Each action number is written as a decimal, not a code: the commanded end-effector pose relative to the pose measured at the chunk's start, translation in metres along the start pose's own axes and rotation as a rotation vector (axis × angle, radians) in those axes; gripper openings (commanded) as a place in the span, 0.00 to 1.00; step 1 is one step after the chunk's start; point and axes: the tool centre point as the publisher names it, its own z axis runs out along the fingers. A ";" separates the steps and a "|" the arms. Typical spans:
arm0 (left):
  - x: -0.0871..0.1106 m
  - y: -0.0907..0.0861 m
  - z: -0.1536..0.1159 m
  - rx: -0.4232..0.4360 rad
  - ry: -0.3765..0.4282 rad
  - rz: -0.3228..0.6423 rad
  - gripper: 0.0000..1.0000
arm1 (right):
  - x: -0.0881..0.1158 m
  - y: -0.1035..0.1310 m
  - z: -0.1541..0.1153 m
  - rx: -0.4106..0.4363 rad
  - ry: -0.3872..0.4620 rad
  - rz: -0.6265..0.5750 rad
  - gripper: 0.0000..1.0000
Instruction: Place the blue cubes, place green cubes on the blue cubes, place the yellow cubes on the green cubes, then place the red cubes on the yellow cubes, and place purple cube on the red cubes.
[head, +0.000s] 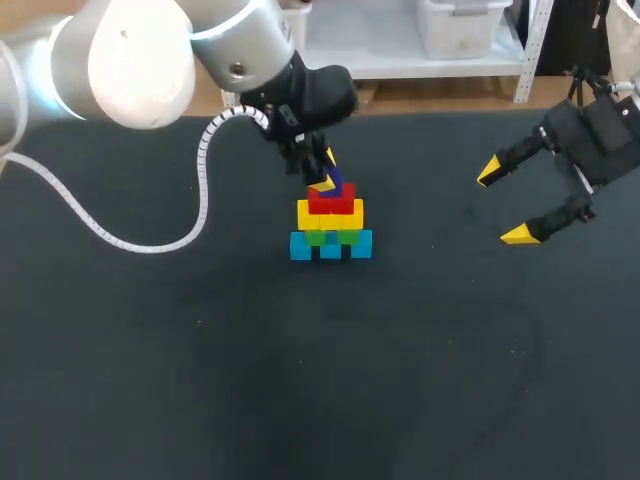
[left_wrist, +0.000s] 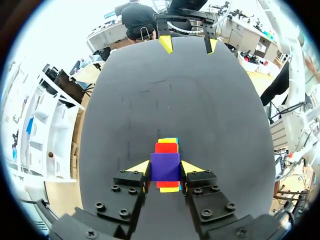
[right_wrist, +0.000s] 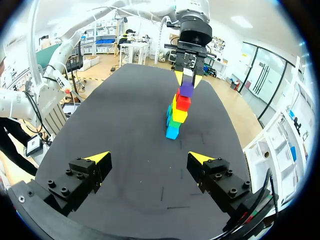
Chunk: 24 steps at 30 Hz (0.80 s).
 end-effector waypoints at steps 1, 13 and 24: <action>-0.001 0.002 0.001 0.004 0.004 0.000 0.21 | 0.000 0.000 0.000 0.000 -0.002 -0.001 1.00; 0.000 0.002 0.001 0.006 0.004 0.001 0.34 | 0.000 0.000 0.000 0.000 -0.002 -0.001 1.00; 0.000 0.002 0.002 0.009 0.006 -0.001 0.43 | 0.000 0.000 0.000 0.000 -0.002 -0.001 1.00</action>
